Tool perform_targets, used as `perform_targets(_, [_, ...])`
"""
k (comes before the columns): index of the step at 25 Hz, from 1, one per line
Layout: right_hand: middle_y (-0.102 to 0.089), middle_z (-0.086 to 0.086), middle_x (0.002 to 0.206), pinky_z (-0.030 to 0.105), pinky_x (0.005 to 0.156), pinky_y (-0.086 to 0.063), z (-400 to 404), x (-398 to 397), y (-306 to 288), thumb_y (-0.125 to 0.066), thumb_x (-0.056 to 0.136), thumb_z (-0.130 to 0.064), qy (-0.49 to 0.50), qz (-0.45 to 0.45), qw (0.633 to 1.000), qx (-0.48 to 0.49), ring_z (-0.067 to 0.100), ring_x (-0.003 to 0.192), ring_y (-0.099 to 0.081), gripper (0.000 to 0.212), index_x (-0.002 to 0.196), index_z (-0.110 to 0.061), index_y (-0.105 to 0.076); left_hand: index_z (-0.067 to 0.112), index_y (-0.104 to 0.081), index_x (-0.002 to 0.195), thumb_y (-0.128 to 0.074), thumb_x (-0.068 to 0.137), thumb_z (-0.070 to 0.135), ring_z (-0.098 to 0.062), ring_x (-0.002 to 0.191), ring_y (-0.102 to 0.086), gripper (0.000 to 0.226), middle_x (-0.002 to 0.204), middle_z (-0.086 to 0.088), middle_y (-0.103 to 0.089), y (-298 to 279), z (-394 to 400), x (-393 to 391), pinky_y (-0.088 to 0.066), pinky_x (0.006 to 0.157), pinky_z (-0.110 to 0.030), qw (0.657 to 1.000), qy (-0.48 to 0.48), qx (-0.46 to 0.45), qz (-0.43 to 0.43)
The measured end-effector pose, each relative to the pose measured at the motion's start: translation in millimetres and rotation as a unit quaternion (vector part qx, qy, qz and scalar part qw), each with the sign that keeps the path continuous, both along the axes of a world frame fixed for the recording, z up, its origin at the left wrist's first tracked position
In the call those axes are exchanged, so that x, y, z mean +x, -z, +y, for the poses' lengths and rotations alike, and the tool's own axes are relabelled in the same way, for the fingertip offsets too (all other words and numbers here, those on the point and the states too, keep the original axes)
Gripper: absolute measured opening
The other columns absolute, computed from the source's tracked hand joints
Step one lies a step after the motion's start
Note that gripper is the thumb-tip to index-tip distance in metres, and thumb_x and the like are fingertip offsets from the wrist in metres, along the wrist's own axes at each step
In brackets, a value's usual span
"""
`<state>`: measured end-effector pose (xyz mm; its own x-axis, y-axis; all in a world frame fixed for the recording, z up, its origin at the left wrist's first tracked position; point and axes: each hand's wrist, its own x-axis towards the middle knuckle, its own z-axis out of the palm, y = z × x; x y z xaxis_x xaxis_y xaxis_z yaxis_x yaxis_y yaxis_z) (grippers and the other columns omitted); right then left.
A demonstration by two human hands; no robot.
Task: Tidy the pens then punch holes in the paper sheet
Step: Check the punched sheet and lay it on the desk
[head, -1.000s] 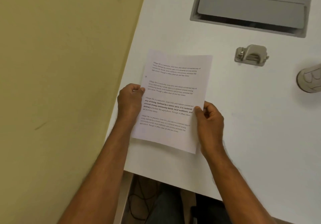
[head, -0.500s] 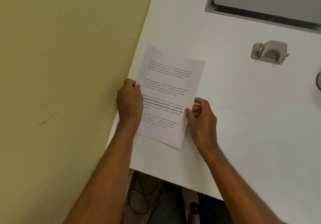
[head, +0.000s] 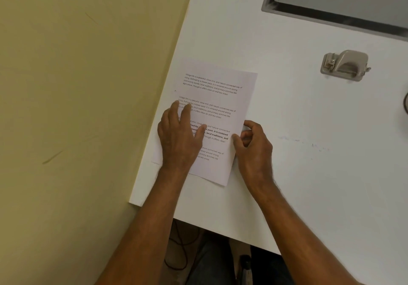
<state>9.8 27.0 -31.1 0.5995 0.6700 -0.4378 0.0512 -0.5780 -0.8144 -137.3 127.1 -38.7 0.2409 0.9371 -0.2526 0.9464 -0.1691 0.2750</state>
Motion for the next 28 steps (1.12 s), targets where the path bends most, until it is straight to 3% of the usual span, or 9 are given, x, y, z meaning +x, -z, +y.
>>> perform_targets(4, [-0.058,-0.010,0.119,0.023,0.078,-0.059,-2.0,-1.8,-2.7,-0.068,0.099,-0.024,-0.063,-0.095,0.993,-0.016,0.007,0.096,-0.063,0.045,0.139,-0.030,-0.048,0.020,-0.042,0.156,-0.065,0.097,0.052,-0.031,0.152,-0.031,0.071,0.167,-0.009,-0.033,4.6,2.1,-2.1,-0.030,0.121,-0.051,1.000,-0.006,0.008,-0.011])
perform_targets(7, [-0.044,0.002,0.143,0.036,0.086,-0.058,-5.0,-3.3,-3.8,-0.068,0.098,-0.025,-0.157,-0.213,0.963,-0.050,0.020,0.124,-0.053,0.066,0.154,-0.020,-0.035,0.021,-0.042,0.156,-0.065,0.097,0.053,-0.031,0.151,-0.031,0.071,0.167,-0.008,-0.033,5.8,2.6,-3.0,-0.031,0.120,-0.051,1.000,-0.004,0.013,-0.008])
perform_targets(9, [-0.035,0.007,0.154,0.041,0.091,-0.057,-5.3,-3.3,-4.3,-0.068,0.099,-0.025,-0.183,-0.234,0.952,-0.080,0.025,0.138,-0.044,0.075,0.161,-0.015,-0.026,0.021,-0.042,0.156,-0.065,0.096,0.054,-0.031,0.151,-0.032,0.072,0.167,-0.008,-0.033,6.8,2.3,-3.0,-0.030,0.121,-0.051,1.000,-0.003,0.013,-0.008])
perform_targets(17, [-0.040,0.010,0.155,0.042,0.102,-0.055,-7.2,1.6,0.5,-0.064,0.101,-0.026,-0.225,-0.260,0.935,-0.090,0.027,0.138,-0.042,0.061,0.154,-0.011,-0.040,0.021,-0.040,0.157,-0.064,0.097,0.055,-0.030,0.153,-0.029,0.073,0.168,-0.008,-0.030,7.7,4.0,-3.8,-0.028,0.123,-0.051,1.000,0.002,0.010,-0.008])
perform_targets(20, [-0.043,0.011,0.158,0.048,0.113,-0.044,-20.1,9.1,6.3,-0.060,0.102,-0.033,-0.224,-0.343,0.909,-0.075,0.031,0.143,-0.042,0.059,0.154,-0.011,-0.043,0.018,-0.042,0.156,-0.065,0.098,0.049,-0.032,0.153,-0.029,0.070,0.168,-0.010,-0.030,-0.4,1.7,3.1,-0.025,0.124,-0.051,1.000,-0.004,0.023,-0.018])
perform_targets(24, [-0.015,0.011,0.174,0.055,0.130,-0.009,-46.3,31.6,26.6,-0.034,0.110,-0.044,-0.296,-0.426,0.848,-0.112,0.034,0.162,-0.007,0.066,0.164,-0.009,-0.020,0.011,-0.048,0.153,-0.062,0.102,0.035,-0.036,0.152,-0.034,0.058,0.166,-0.015,-0.037,-8.6,-28.2,38.5,-0.027,0.125,-0.053,0.991,0.065,0.086,-0.076])
perform_targets(28, [-0.009,0.009,0.175,0.053,0.131,-0.003,-69.6,65.6,47.0,-0.027,0.111,-0.045,-0.305,-0.462,0.825,-0.118,0.029,0.163,-0.001,0.066,0.166,-0.011,-0.012,0.011,-0.044,0.156,-0.053,0.107,0.029,-0.035,0.156,-0.032,0.053,0.168,-0.014,-0.034,4.1,-74.6,87.3,-0.022,0.129,-0.055,0.975,0.189,0.088,-0.077])
